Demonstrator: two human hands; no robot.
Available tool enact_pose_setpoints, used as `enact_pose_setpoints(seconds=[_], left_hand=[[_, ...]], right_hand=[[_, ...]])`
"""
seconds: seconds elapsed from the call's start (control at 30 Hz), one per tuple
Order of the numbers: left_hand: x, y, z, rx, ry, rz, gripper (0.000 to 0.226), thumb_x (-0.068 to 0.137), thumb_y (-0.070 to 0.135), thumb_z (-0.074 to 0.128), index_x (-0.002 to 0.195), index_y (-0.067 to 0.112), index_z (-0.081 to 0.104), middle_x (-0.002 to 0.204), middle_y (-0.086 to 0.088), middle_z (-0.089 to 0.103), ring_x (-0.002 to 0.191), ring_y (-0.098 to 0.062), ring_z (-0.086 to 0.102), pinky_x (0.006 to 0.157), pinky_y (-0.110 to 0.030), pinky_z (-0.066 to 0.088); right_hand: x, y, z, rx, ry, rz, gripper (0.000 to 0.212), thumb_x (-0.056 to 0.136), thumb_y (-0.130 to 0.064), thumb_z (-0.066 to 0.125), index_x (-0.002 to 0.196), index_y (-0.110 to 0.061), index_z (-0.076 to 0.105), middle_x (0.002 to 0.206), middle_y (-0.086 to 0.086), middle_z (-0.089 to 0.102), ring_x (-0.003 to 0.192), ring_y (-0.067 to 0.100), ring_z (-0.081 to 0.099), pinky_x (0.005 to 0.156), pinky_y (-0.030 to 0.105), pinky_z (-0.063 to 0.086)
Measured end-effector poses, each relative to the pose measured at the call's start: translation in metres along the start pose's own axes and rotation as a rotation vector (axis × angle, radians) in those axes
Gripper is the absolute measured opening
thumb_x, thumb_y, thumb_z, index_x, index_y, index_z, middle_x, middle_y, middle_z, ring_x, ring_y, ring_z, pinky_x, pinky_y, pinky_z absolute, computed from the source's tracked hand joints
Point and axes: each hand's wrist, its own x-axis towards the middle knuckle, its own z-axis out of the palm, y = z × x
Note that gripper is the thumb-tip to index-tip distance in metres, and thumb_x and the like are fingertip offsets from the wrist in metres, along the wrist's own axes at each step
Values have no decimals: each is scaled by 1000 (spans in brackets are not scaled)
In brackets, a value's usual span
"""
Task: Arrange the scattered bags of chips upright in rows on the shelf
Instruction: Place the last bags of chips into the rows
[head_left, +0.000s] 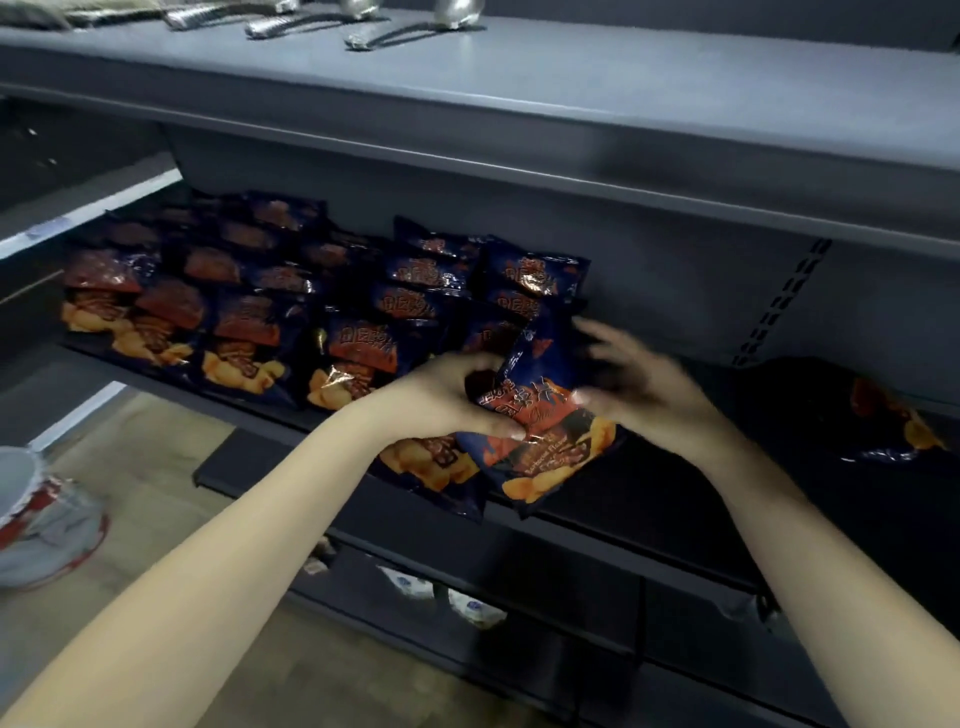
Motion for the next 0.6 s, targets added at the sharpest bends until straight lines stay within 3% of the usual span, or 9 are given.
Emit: enact_pose_setpoints(seconds=[0.07,0.13,0.2,0.27,0.37,0.43,0.5,0.6], left_hand=[[-8,-6,-2,23,1,18,74,63,33,85,128,25,50,110,29,54,96,21,51,82,0,39],[-15,-11,-5,61,57,21,64,64,38,84,117,37,48,101,38,42,87,24,48,69,7,34],[-21,-15,-7,-4,145,8,49,66,44,80,105,42,51,104,35,46,92,10,56,70,0,43],[-28,-20,-8,-134,284,1,46,68,45,77,105,46,51,110,23,53,93,0,63,73,-17,54],[-36,-32,-12,-126,481,56,75,66,43,77,128,42,36,121,14,53,106,-1,57,86,-19,50],[-42,-45,-13,99,464,76,99,67,41,79,143,40,16,139,6,41,125,-7,44,100,-19,38],[-45,-57,-9,458,328,114,109,68,42,79,145,42,1,155,0,18,140,-15,22,110,-22,23],[-38,-69,2,817,160,116,116,67,45,78,146,42,-7,156,12,-11,144,-18,0,110,-34,26]], right_hand=[[7,5,19,-61,-212,55,64,62,-49,82,115,-57,46,113,-24,61,107,-6,57,96,27,48],[12,15,37,9,-227,48,51,69,-27,81,111,-40,55,108,-13,68,103,1,62,95,32,50],[15,21,44,152,-168,11,43,71,-17,78,108,-30,60,103,-10,71,99,5,65,86,25,52],[21,25,44,254,-59,-29,38,69,-20,76,105,-26,63,98,-14,72,94,3,67,77,14,50],[29,35,37,360,226,-13,34,68,-28,75,101,-26,66,93,-17,72,89,-1,67,71,11,48],[33,44,31,374,397,34,31,70,-30,75,99,-27,66,91,-17,72,87,-3,66,69,10,49],[32,52,27,344,452,60,30,71,-31,76,99,-29,66,91,-18,71,87,-4,66,67,9,49],[26,61,30,330,424,89,32,66,-38,75,95,-30,66,88,-22,71,84,-4,67,64,8,49]])
